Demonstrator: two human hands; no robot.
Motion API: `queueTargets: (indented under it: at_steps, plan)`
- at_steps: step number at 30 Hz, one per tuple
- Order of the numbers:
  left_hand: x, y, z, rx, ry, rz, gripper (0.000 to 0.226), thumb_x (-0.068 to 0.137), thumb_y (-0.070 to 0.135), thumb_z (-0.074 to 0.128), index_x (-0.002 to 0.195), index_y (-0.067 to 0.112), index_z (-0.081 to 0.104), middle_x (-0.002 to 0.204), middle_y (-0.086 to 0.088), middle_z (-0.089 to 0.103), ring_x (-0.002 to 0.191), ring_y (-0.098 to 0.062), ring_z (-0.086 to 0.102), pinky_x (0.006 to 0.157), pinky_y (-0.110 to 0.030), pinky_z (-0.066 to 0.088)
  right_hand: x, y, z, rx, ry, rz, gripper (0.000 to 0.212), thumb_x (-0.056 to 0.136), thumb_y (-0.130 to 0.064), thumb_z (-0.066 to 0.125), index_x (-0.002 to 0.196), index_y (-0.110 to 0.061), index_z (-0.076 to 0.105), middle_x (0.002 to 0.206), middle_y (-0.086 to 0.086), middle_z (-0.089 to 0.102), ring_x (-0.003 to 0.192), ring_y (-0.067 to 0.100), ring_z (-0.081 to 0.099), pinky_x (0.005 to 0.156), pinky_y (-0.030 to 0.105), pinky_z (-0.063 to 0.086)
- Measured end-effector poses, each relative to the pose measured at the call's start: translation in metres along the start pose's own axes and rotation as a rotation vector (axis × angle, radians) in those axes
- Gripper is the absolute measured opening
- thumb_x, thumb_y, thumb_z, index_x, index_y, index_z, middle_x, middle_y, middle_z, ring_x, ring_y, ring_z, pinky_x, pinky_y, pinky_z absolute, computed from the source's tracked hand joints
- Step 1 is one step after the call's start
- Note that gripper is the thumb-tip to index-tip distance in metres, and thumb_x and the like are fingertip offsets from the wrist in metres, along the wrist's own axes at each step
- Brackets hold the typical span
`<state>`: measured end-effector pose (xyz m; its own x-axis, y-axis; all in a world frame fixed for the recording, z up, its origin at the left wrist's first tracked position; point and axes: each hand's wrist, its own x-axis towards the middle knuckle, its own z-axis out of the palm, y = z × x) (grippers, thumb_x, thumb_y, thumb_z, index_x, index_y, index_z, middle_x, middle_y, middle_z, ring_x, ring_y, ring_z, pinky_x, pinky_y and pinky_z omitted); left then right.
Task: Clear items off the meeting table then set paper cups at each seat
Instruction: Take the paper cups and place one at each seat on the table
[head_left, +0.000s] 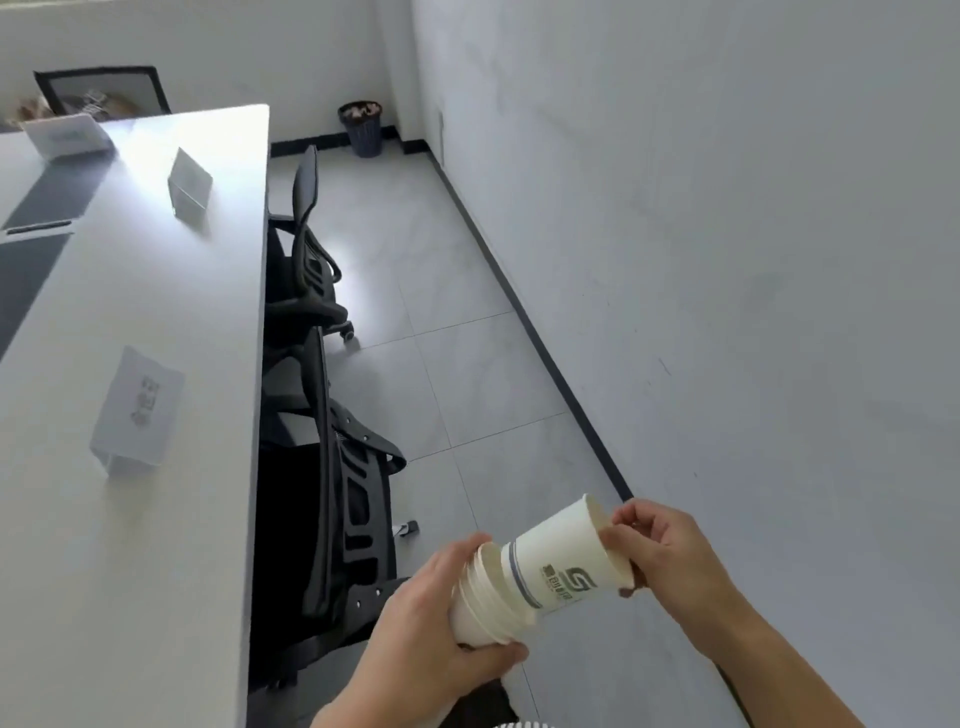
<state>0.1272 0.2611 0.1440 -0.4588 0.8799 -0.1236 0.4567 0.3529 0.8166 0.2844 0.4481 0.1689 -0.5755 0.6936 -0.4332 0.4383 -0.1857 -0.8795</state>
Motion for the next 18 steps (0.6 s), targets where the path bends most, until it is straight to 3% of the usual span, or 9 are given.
queueTargets:
  at_steps: [3, 8, 15, 18]
  plan:
    - [0.055, -0.004, -0.027, -0.033, 0.045, -0.054, 0.087, 0.053, 0.058, 0.080, 0.129, 0.044, 0.040, 0.108, 0.022, 0.058, 0.101, -0.002, 0.057, 0.092, -0.029, 0.049, 0.052, -0.039, -0.020, -0.036, 0.128, -0.072, 0.012, 0.088, -0.001, 0.060, 0.076, 0.004, 0.060, 0.067, 0.008, 0.061, 0.062, 0.019, 0.055, 0.049, 0.026, 0.047]
    - [0.141, -0.002, -0.065, -0.036, 0.046, -0.080, 0.087, 0.054, 0.058, 0.079, 0.130, 0.046, 0.038, 0.107, 0.019, 0.059, 0.101, -0.007, 0.058, 0.092, -0.027, 0.050, 0.129, -0.084, -0.039, -0.138, 0.277, -0.170, 0.016, 0.085, -0.001, 0.063, 0.070, -0.002, 0.060, 0.065, 0.006, 0.060, 0.063, 0.018, 0.056, 0.052, 0.024, 0.050]
    - [0.254, -0.021, -0.092, -0.100, 0.117, -0.161, 0.079, 0.050, 0.053, 0.082, 0.120, 0.046, 0.046, 0.099, 0.017, 0.064, 0.093, -0.005, 0.061, 0.079, -0.013, 0.048, 0.257, -0.116, -0.053, -0.163, 0.259, -0.136, 0.021, 0.084, -0.003, 0.067, 0.066, -0.001, 0.058, 0.057, 0.003, 0.057, 0.058, 0.019, 0.055, 0.051, 0.026, 0.052]
    - [0.315, -0.032, -0.102, -0.117, 0.185, -0.206, 0.076, 0.049, 0.053, 0.083, 0.116, 0.046, 0.047, 0.101, 0.023, 0.062, 0.090, -0.006, 0.063, 0.080, -0.017, 0.051, 0.334, -0.132, -0.065, -0.199, 0.227, -0.135, 0.023, 0.085, -0.005, 0.067, 0.064, -0.003, 0.058, 0.056, 0.004, 0.057, 0.057, 0.021, 0.054, 0.055, 0.036, 0.054]
